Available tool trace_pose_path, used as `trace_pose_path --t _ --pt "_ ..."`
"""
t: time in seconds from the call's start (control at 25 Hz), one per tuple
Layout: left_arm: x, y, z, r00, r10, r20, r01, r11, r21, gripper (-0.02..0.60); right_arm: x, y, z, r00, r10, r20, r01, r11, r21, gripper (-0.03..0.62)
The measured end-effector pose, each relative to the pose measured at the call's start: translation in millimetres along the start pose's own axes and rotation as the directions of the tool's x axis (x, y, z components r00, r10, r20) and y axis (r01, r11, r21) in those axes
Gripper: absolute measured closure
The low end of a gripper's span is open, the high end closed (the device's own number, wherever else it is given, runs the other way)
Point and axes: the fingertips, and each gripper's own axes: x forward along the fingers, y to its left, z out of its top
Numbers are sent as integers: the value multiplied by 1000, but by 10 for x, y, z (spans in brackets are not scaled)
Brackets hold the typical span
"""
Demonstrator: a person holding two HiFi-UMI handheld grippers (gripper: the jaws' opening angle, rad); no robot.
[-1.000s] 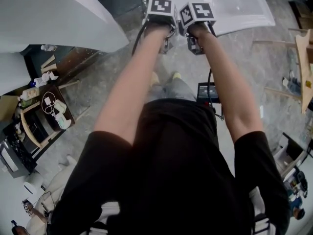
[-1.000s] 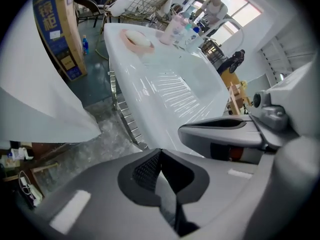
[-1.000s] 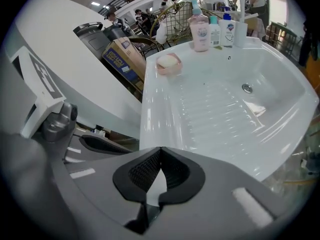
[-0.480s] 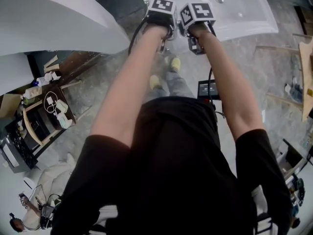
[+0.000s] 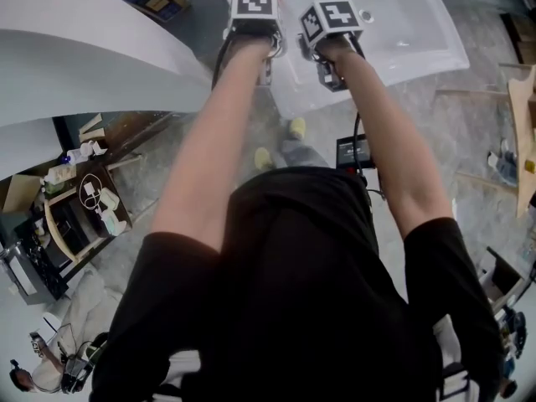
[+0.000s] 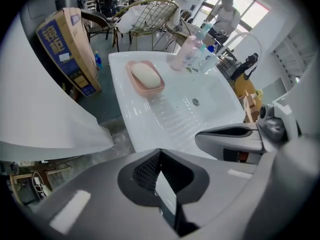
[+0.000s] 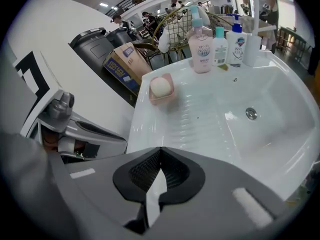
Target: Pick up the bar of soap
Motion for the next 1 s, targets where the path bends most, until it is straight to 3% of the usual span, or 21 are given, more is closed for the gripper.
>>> trace_pose_path --t 0.56,1.0 --pt "224 -82 328 999 30 11 -29 999 -38 583 -43 -315 553 999 30 21 -29 999 -32 580" --pt "253 57 544 993 74 93 -63 991 -115 583 102 -259 773 998 59 15 -57 995 -86 579"
